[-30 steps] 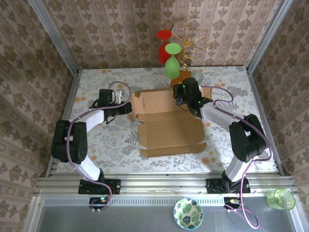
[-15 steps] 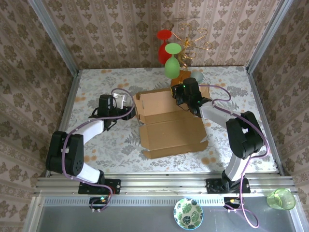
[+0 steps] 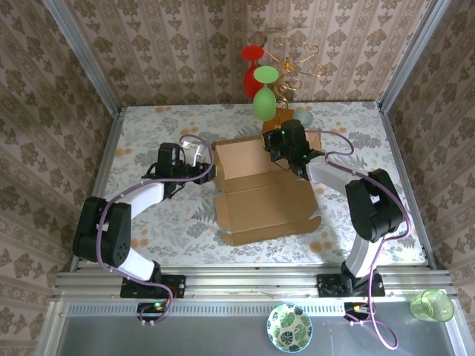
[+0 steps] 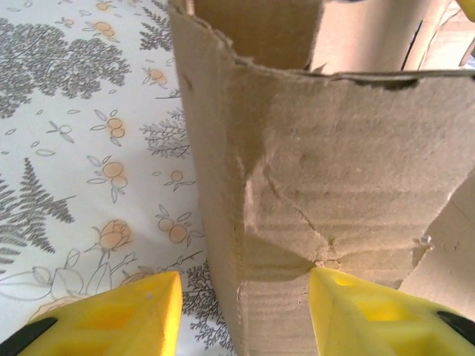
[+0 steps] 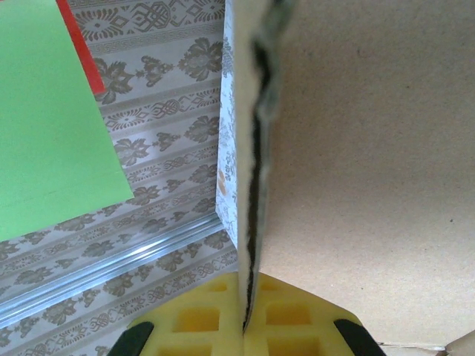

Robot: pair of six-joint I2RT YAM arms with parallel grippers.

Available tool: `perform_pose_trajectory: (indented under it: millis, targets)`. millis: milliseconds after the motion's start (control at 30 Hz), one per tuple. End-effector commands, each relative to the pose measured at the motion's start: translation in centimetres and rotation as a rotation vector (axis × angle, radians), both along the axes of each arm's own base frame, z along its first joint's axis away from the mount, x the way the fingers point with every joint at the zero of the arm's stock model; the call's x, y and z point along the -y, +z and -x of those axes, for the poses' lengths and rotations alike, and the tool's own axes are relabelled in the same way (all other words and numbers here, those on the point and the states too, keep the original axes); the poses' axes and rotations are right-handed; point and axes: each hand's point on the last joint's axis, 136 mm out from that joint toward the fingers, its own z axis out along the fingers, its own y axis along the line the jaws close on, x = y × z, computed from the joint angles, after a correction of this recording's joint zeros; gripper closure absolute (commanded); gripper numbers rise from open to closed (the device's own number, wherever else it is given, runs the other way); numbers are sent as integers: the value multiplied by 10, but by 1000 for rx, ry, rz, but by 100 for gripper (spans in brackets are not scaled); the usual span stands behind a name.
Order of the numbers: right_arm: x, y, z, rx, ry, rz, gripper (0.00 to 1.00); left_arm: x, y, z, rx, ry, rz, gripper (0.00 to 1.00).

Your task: Fold the paper box

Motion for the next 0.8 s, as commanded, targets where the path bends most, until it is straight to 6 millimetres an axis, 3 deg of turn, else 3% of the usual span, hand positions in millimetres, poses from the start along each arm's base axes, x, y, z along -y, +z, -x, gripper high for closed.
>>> perform_pose_trajectory:
  millis: [0, 333, 533, 767]
  targets:
    - [-5, 3, -1, 37, 38, -8, 100, 8, 4, -4, 34, -26, -15, 51]
    - [-6, 14, 13, 153, 93, -7, 100, 4, -8, -9, 58, 62, -114, 47]
    - [-3, 8, 21, 200, 97, -27, 100, 11, -13, -8, 74, 85, -162, 47]
    - [-3, 4, 27, 219, 104, -45, 100, 1, -19, -11, 85, 158, -236, 46]
